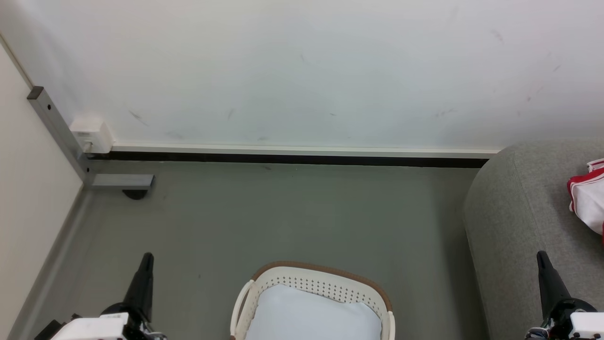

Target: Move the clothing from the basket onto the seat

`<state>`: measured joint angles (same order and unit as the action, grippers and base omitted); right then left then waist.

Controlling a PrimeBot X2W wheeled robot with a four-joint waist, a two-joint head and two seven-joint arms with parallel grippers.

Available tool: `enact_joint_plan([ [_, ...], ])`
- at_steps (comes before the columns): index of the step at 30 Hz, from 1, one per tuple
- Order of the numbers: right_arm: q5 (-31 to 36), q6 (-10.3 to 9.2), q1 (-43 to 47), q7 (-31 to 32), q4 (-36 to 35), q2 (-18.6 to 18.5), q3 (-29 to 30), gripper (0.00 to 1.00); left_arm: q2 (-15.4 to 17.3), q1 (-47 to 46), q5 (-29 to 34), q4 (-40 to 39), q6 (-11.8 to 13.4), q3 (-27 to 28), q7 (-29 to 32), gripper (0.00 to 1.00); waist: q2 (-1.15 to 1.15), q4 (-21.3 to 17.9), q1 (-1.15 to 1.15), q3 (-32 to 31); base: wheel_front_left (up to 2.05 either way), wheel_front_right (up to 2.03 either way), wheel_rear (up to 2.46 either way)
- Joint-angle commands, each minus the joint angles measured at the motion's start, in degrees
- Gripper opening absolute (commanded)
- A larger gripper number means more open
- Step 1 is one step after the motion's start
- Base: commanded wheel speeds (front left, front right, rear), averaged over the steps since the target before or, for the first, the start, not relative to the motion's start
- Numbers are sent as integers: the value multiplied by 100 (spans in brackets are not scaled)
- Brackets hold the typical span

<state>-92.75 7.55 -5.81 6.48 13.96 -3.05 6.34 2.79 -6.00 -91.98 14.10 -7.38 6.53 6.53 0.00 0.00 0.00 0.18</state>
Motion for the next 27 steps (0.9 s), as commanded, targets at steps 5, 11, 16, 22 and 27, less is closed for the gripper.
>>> enact_joint_plan([
  [5,45,-12,-71,8,12,9,28,0,11,-49,-80,-1,-29,8,21,0,0,0,0,0,0,0,0],
  [11,47,-12,-71,11,12,11,29,0,11,-49,-80,-2,-29,8,20,0,0,0,0,0,0,0,0],
  [16,49,-12,-72,13,12,11,30,0,11,-49,-80,-2,-29,8,20,0,0,0,0,0,0,0,0],
  [22,51,-12,-72,15,12,12,32,0,11,-49,-80,-2,-29,8,20,0,0,0,0,0,0,0,0],
  [27,51,-12,-72,16,12,13,33,0,11,-49,-80,-2,-29,8,20,0,0,0,0,0,0,0,0],
])
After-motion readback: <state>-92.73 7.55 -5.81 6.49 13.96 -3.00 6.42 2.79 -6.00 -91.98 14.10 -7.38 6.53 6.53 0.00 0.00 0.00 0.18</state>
